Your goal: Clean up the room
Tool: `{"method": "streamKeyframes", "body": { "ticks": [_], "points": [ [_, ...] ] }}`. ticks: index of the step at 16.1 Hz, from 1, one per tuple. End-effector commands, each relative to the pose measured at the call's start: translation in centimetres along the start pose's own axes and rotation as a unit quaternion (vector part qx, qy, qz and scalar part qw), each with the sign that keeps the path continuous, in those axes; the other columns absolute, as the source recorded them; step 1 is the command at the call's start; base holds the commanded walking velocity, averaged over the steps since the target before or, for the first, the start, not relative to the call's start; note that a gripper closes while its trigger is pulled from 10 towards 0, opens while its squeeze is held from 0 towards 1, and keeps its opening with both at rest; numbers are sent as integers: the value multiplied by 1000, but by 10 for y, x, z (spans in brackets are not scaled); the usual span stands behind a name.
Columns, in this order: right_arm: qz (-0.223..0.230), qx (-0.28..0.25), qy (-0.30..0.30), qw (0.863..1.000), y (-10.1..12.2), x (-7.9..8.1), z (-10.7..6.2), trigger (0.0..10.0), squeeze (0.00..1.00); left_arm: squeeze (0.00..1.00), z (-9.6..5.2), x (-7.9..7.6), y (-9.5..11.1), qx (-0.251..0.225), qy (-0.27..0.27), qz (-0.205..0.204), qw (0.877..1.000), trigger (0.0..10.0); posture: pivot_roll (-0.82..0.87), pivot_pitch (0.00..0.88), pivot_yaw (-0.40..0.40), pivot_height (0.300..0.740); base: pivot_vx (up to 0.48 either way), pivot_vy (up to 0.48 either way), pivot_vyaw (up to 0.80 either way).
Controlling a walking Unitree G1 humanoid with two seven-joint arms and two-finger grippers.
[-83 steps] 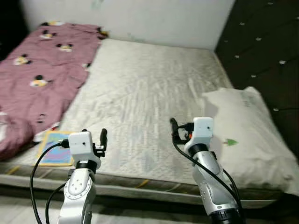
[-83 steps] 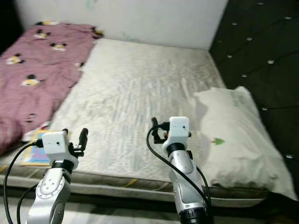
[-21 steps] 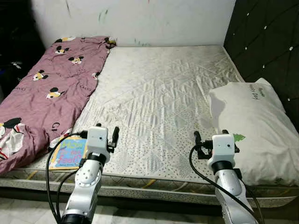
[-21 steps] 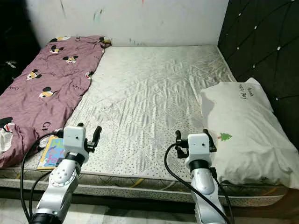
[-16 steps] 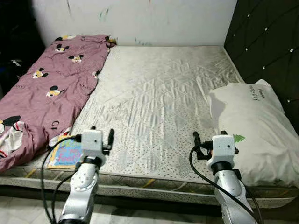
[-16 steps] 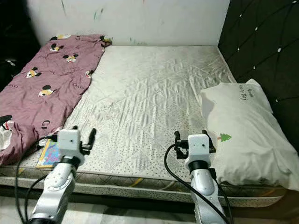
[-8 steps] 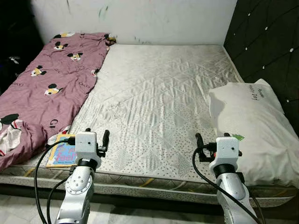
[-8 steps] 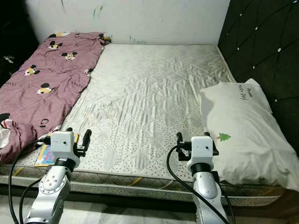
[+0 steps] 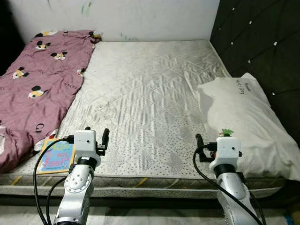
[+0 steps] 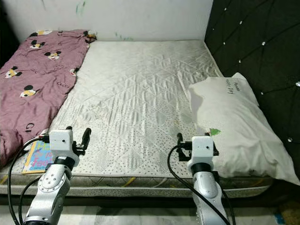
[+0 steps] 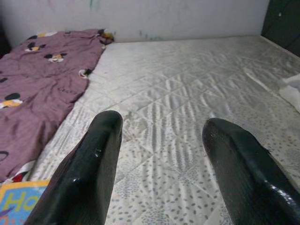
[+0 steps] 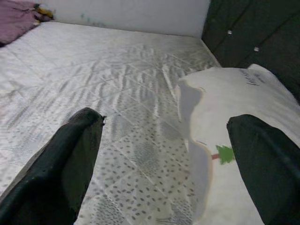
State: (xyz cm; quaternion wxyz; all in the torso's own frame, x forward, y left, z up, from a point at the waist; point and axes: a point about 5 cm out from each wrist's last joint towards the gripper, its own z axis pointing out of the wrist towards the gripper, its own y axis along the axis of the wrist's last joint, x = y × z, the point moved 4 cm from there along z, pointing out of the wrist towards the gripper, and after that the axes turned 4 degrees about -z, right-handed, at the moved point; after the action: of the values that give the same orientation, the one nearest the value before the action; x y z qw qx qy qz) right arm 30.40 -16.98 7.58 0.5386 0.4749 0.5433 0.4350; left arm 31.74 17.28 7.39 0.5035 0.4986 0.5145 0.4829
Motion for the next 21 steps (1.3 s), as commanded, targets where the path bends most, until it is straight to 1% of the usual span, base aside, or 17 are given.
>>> {"method": "streamKeyframes", "body": {
  "ticks": [1,7,20,21],
  "points": [
    [7,4,-1,1000,0,1,1,10000,0,0,0,4,1,3,0,2,1000,10000,-88,66,44,740,0,330,0],
    [8,9,2,1000,-1,2,2,10000,0,0,1,3,1,4,-2,3,1000,10000,-88,65,44,740,0,383,0],
    [7,16,5,1000,-3,1,5,10000,0,0,2,3,1,3,1,-1,1000,10000,-88,61,35,740,0,480,0],
    [7,16,6,1000,-4,1,4,10000,0,0,2,3,1,3,1,-2,1000,10000,-89,63,35,740,0,0,0]
  ]
}}
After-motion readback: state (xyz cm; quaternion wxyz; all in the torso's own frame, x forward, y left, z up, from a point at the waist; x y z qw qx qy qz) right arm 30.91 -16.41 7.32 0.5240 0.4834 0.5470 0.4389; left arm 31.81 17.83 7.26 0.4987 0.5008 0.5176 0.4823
